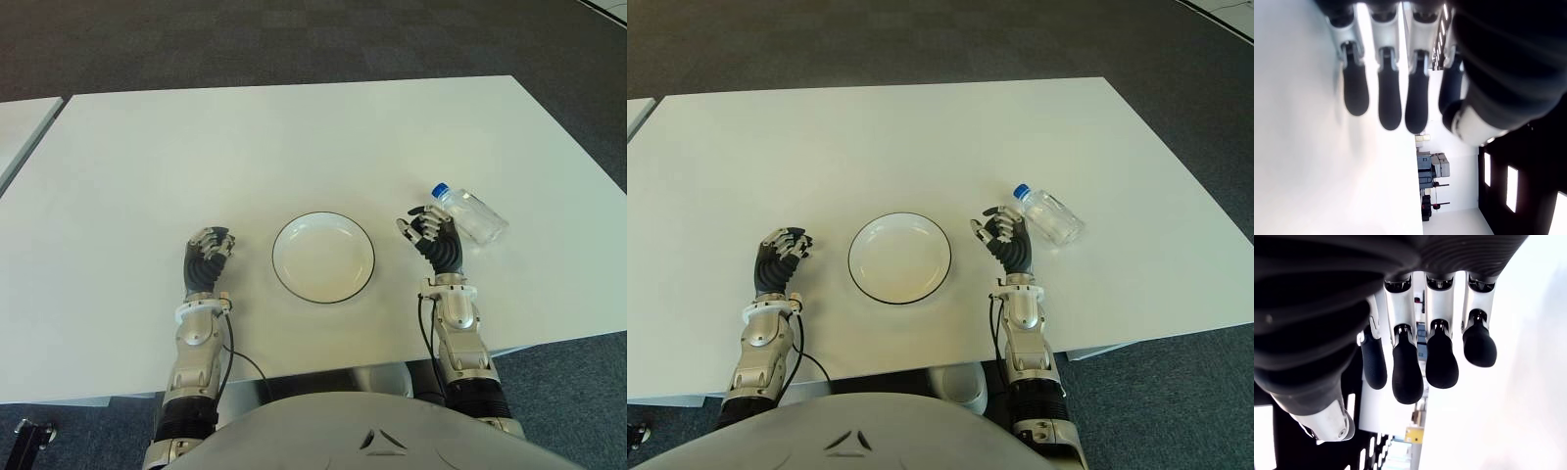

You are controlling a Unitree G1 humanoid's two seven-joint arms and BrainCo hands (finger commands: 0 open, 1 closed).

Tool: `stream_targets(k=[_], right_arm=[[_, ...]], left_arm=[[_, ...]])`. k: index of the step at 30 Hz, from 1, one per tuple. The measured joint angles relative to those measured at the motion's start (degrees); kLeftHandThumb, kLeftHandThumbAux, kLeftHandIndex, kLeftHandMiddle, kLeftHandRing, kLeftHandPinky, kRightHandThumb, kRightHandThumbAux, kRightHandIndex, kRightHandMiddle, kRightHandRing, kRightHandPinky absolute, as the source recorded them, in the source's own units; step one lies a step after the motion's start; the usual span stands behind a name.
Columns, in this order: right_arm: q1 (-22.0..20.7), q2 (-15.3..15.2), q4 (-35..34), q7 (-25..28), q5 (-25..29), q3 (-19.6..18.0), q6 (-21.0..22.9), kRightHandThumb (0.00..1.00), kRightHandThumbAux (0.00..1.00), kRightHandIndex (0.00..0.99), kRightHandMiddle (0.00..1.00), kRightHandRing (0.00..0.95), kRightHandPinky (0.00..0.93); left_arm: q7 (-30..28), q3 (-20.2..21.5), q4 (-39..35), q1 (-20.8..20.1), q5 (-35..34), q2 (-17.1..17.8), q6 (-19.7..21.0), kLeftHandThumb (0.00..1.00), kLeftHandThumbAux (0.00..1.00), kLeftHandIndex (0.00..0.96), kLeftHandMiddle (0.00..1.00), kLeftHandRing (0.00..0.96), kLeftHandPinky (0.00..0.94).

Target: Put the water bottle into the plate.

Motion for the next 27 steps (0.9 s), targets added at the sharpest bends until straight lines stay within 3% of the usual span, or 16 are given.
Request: stream_targets(k=[3, 4, 5, 7, 8, 12, 18, 27], right_arm=[[-0.71, -1.99, -1.42, -3.87, -6.75, 0.26, -0.26, 0.689, 0.730, 0.404, 0.416, 0.406, 0.372], [-0.93, -2.97, -1.87, -5.26, -9.50, 0.51, -0.26, 0.688, 0.730, 0.403, 0.398, 0.388, 0.360], [-1.09, -3.61, -2.08, -6.15, -11.03, 0.64, -0.25, 0.593, 0.709, 0.311, 0.340, 0.329, 0.313], [-1.40, -4.89, -2.34, -7.75, -14.18, 0.84, -0.11, 0.516, 0.670, 0.204, 0.253, 0.249, 0.239], [-1.61, -5.50, -2.42, -8.08, -15.34, 0.91, 0.14, 0.501, 0.633, 0.139, 0.187, 0.196, 0.201], [-3.94, -8.58, -1.72, -8.01, -18.54, 0.84, 2.72, 0.517, 0.527, 0.030, 0.050, 0.071, 0.129], [-9.36, -12.92, -1.17, -7.74, -23.59, 0.68, 10.86, 0.572, 0.417, 0.003, 0.006, 0.009, 0.022], [-14.03, -14.18, -4.05, -1.16, -32.40, 3.74, 29.23, 0.618, 0.271, 0.000, 0.000, 0.000, 0.000]], left_arm=[[0.00, -0.02, 0.00, 0.00, 0.01, -0.02, 0.00, 0.705, 0.717, 0.427, 0.496, 0.487, 0.484], [0.00, -0.02, 0.00, 0.00, 0.02, -0.03, 0.02, 0.705, 0.717, 0.427, 0.496, 0.487, 0.483], [0.00, -0.03, 0.00, 0.00, 0.02, -0.03, 0.04, 0.705, 0.717, 0.427, 0.495, 0.486, 0.483], [0.00, -0.02, -0.01, -0.01, 0.04, -0.03, 0.08, 0.705, 0.717, 0.427, 0.495, 0.486, 0.484], [0.00, -0.02, -0.01, 0.00, 0.04, -0.03, 0.08, 0.705, 0.717, 0.427, 0.496, 0.487, 0.485], [0.00, -0.02, -0.01, 0.03, 0.04, -0.09, 0.07, 0.705, 0.717, 0.427, 0.497, 0.488, 0.486], [0.00, -0.08, -0.15, 0.29, 0.06, -0.27, 0.03, 0.704, 0.718, 0.427, 0.493, 0.488, 0.485], [0.00, -0.36, -0.76, 0.78, 0.16, -0.69, -0.07, 0.704, 0.718, 0.427, 0.491, 0.486, 0.482]])
